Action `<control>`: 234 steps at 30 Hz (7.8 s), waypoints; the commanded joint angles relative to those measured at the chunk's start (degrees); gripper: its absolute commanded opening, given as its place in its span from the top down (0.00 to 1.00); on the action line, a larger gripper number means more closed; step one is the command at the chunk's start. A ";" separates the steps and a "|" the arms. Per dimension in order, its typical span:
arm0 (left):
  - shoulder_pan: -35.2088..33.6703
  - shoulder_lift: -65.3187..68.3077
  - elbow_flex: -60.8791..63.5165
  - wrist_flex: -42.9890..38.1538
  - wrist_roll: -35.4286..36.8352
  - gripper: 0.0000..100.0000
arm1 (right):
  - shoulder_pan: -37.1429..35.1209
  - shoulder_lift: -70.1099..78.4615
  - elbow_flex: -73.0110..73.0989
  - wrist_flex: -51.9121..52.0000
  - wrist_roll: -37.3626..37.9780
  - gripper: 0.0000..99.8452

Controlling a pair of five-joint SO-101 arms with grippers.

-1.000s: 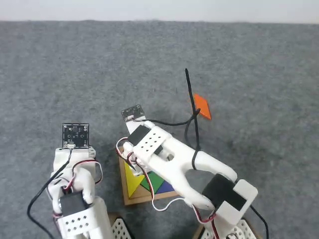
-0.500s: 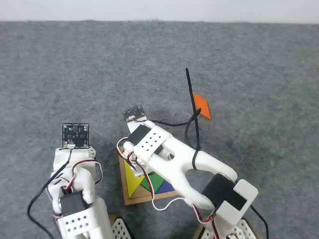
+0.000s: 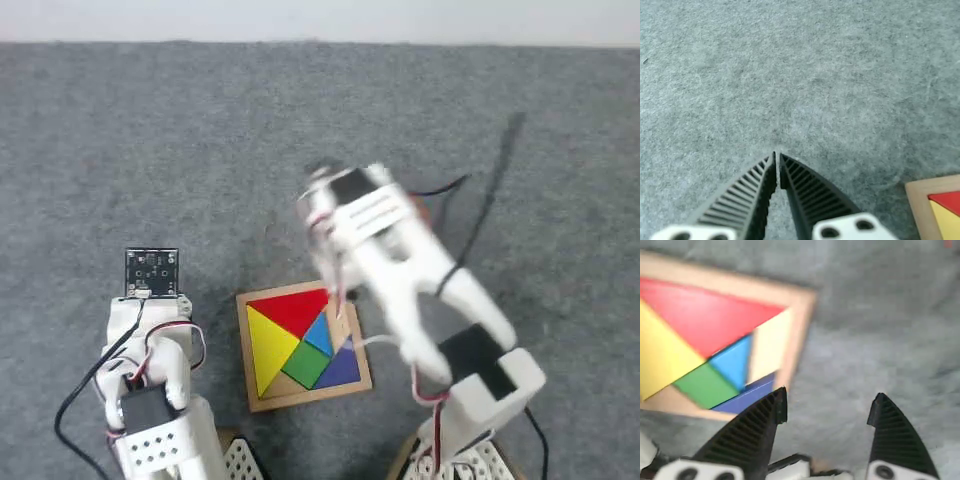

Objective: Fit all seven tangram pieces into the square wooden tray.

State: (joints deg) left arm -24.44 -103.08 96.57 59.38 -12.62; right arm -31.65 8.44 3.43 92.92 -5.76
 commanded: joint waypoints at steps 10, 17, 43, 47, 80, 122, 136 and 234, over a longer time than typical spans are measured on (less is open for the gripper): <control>-0.26 -0.88 -0.13 0.62 -3.25 0.99 | 15.43 3.74 -6.59 -19.56 37.63 0.73; 0.00 -1.05 -0.13 2.37 -4.84 0.99 | 16.92 12.53 -10.02 -27.47 38.51 0.73; 0.00 -1.05 -0.13 2.46 -4.92 0.99 | 17.54 45.67 -50.90 -5.23 7.38 0.73; 0.00 -1.05 -0.13 2.46 -4.92 0.99 | 17.80 46.90 -50.90 -5.58 7.47 0.78; 0.00 -1.05 -0.13 2.46 -5.01 0.99 | 9.98 47.60 -64.79 8.92 7.47 0.88; 0.00 -1.05 -0.13 2.46 -5.01 0.99 | 17.63 53.67 -75.78 10.15 30.07 0.94; 0.00 -1.05 -0.13 2.46 -5.01 0.98 | 16.66 20.35 -37.63 9.89 18.99 0.95; 7.74 -1.14 -0.13 3.60 -4.92 0.99 | 1.71 -32.57 39.65 -36.70 10.55 0.95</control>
State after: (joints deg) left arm -17.14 -103.08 96.92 62.55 -17.27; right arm -32.35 -14.95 38.86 61.45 3.56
